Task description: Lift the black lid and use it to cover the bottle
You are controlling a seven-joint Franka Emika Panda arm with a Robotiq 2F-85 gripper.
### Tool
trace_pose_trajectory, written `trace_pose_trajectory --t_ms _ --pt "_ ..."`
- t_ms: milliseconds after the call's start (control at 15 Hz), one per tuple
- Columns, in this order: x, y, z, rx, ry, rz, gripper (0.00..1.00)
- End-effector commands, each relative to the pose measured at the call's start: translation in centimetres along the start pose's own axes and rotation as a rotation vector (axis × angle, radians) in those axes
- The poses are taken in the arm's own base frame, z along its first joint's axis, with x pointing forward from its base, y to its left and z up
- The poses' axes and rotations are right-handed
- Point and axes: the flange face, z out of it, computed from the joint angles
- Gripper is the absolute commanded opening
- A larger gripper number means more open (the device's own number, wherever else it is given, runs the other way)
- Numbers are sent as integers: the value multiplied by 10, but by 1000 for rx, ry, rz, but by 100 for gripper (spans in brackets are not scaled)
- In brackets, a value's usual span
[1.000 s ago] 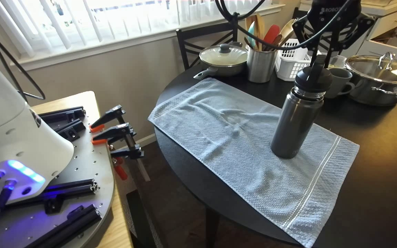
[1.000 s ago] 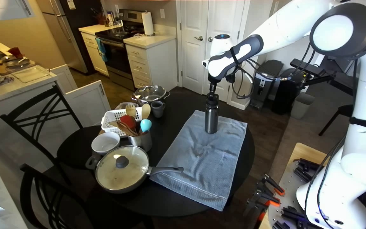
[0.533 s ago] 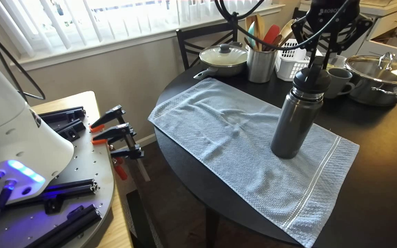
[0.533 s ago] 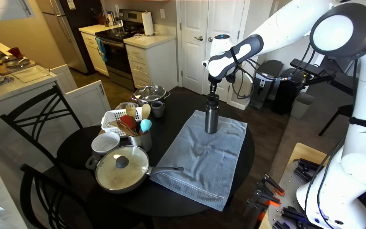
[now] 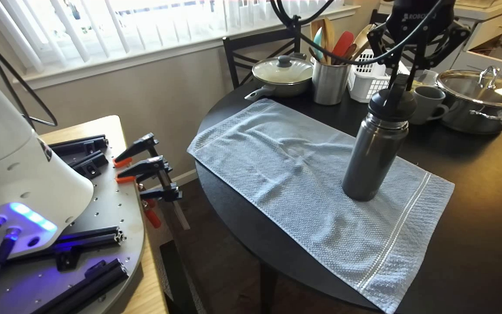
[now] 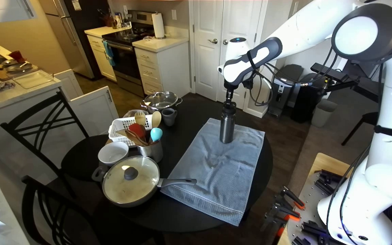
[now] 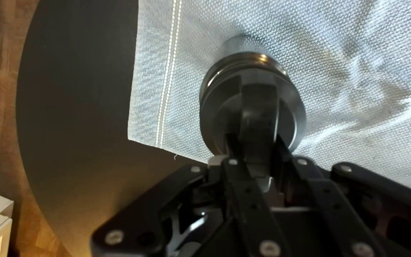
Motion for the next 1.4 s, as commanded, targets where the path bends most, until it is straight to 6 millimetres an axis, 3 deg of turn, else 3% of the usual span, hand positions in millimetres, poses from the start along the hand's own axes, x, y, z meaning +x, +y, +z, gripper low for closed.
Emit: trace_pose_trajectory --t_ms 0,533,1333 --pt "-9 -1 2 6 -48 12 8" --pt "-11 2 3 -31 -53 13 7" --pt "-13 -9 17 -30 18 69 8"
